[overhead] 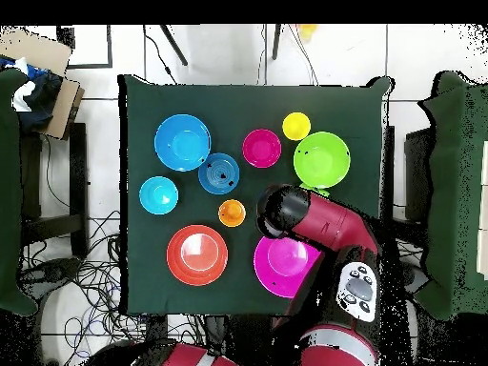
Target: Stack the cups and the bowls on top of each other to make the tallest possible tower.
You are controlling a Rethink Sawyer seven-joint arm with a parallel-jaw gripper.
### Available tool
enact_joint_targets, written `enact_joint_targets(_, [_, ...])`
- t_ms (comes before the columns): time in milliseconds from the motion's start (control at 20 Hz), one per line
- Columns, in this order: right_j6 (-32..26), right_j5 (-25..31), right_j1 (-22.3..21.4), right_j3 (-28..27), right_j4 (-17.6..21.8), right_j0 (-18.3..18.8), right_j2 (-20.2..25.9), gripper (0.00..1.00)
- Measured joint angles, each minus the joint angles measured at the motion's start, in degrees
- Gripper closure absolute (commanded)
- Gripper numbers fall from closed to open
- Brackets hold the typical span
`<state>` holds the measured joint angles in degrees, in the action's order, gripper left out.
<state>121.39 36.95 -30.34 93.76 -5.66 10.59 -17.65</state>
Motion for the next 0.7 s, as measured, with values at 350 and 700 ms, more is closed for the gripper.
enact_joint_targets(350, [0.0, 0.0, 0.0, 0.2, 0.0, 0.0, 0.2, 0.0])
enact_joint_targets(700, [0.0, 0.0, -0.3, 0.8, 0.0, -0.3, 0.5, 0.0])
